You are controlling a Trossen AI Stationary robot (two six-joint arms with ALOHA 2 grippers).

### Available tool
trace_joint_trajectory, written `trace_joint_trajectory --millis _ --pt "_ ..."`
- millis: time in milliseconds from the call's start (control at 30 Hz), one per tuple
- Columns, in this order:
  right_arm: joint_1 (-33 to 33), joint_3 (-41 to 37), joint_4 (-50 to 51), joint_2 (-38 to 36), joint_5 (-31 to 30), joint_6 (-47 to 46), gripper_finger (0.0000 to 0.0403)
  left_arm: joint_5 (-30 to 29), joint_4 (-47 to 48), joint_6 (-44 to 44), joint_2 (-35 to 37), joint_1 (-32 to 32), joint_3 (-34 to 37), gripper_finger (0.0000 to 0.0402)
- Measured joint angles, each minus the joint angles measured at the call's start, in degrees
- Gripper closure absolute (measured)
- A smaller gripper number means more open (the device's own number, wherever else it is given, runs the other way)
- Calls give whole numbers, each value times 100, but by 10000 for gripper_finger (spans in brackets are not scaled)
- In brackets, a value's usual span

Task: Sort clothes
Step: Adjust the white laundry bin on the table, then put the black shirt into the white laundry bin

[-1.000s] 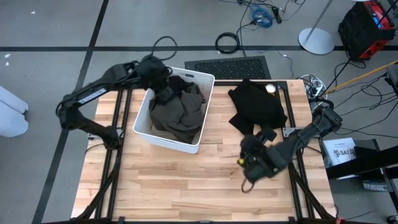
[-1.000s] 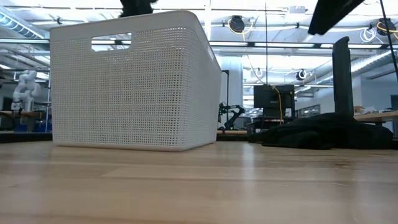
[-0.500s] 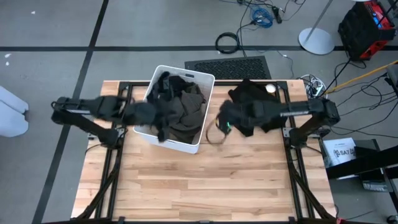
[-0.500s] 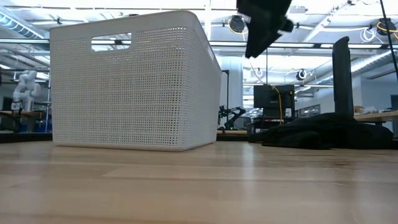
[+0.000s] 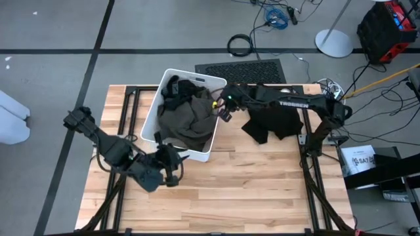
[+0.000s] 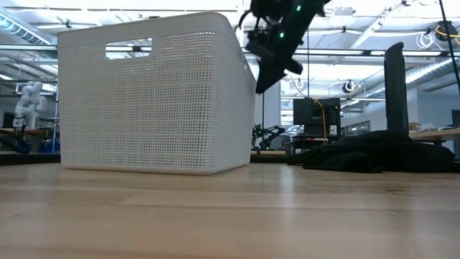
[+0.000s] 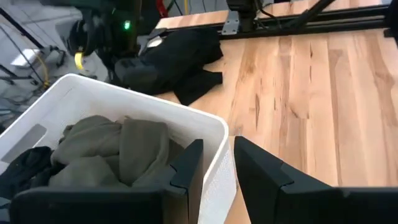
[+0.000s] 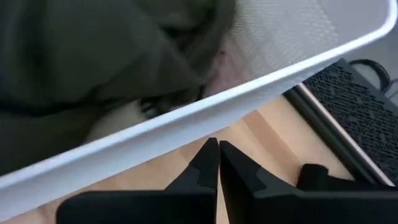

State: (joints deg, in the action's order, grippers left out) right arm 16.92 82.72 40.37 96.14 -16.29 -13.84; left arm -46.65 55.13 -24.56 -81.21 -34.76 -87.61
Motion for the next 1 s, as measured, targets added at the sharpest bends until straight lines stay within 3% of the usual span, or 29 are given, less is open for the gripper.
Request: trace_joint_trajectory --millis 267,433,633,833,1000 --pt "523 -2 -1343 585 629 252 403 -186 -15 -62 -78 -97 0 302" --pt "666 -2 -1626 777 759 491 403 -225 -11 -64 -78 -97 0 302" --pt "718 -4 397 298 473 481 403 -268 -11 -61 -78 -97 0 302" --pt "417 -155 2803 -388 914 -176 403 -359 -60 114 -231 -97 0 302" --pt "-91 -1128 3265 -1269 895 -847 403 -441 -137 368 -612 -53 0 302"
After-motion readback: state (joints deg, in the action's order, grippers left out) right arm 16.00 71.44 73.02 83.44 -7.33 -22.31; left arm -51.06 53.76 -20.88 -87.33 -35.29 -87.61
